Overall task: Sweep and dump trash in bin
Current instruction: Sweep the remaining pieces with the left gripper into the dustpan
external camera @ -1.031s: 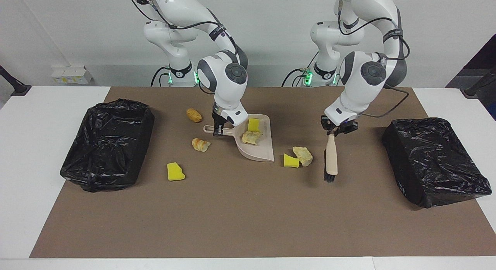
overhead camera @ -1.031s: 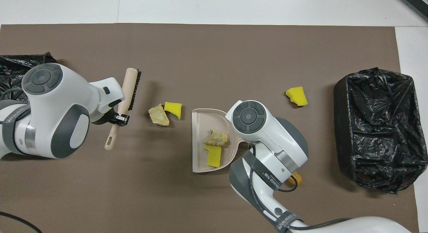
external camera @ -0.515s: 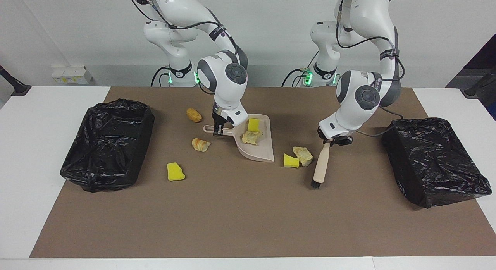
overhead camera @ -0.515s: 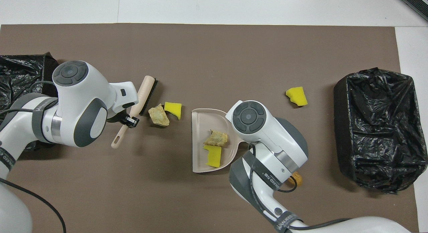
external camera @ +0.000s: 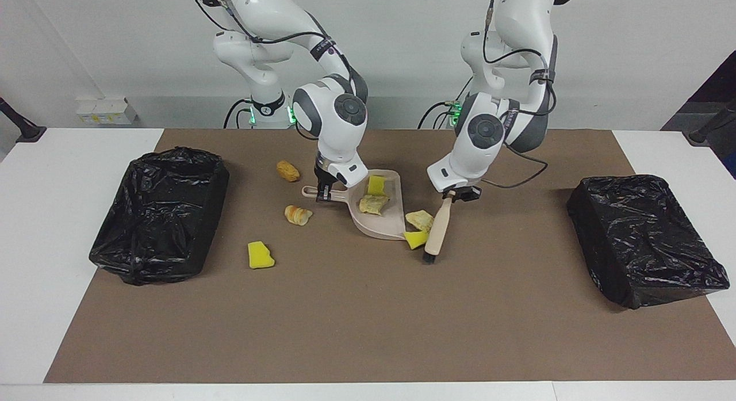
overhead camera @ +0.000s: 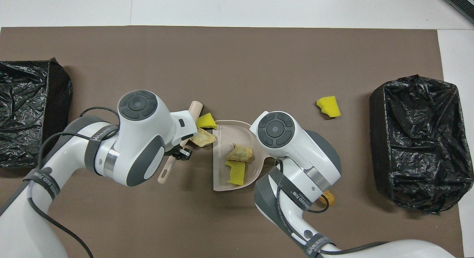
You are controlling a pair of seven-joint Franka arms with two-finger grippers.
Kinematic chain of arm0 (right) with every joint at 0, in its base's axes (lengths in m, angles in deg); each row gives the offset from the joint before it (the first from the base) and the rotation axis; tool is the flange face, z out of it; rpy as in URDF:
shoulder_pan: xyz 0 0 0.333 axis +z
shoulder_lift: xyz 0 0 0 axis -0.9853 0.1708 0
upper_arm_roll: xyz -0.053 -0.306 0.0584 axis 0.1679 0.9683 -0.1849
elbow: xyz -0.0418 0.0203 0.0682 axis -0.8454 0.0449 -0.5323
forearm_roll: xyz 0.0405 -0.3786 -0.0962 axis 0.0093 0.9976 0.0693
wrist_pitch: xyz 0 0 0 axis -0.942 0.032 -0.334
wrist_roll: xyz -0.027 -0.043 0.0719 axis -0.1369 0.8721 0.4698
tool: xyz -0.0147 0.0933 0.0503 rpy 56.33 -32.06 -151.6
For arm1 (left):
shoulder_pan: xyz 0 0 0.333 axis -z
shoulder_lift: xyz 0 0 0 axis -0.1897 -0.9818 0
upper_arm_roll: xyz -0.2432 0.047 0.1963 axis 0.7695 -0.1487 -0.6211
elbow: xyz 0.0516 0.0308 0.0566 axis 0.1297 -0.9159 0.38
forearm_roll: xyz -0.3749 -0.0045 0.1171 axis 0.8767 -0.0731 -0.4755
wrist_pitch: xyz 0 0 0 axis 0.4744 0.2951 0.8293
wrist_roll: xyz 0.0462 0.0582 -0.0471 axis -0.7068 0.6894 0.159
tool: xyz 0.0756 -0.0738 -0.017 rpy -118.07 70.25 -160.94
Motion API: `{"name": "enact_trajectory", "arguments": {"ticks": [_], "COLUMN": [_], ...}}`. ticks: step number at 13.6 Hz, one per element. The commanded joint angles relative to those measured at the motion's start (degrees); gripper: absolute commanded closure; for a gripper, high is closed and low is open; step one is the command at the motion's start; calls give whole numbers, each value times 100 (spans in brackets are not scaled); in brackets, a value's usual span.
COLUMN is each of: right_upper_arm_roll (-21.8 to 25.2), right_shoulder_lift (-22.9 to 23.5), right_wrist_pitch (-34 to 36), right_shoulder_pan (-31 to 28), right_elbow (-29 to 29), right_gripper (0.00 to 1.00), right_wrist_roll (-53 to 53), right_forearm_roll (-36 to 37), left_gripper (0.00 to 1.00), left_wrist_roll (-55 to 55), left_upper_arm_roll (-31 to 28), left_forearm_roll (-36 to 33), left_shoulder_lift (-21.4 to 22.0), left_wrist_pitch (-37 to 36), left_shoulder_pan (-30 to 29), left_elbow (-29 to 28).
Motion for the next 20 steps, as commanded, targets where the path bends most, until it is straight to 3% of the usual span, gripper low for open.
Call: {"name": "enact_trajectory", "arguments": {"ticks": [1, 6, 11, 16, 20], "right_upper_arm_roll": [-49, -49, -49, -58, -58], "right_shoulder_lift": [-77, -77, -60, -60, -69], "right_wrist_pitch": [-25, -25, -43, -121, -657], "right_shoulder_pan": [-95, -95, -174, -271, -385], "right_elbow": [118, 118, 118, 127, 153], "right_gripper": [100, 100, 100, 100, 100], "right_wrist_roll": [131, 131, 131, 324, 386], "right_forearm_roll": [-49, -49, -76, -119, -251], "left_gripper": [100, 100, 100, 100, 100], "left_wrist_roll": [850, 2038, 2477, 2778, 2910], "left_upper_arm_roll": [546, 1207, 980, 970, 970], "left_forearm_roll": [-117, 258, 559, 551, 542], "left_shoulder_lift": [412, 475, 536, 641, 817], "left_wrist_pitch": [-249, -471, -478, -523, -532], "left_shoulder_pan": [38, 38, -190, -173, -147], "left_elbow": [-376, -324, 220, 186, -120]}}
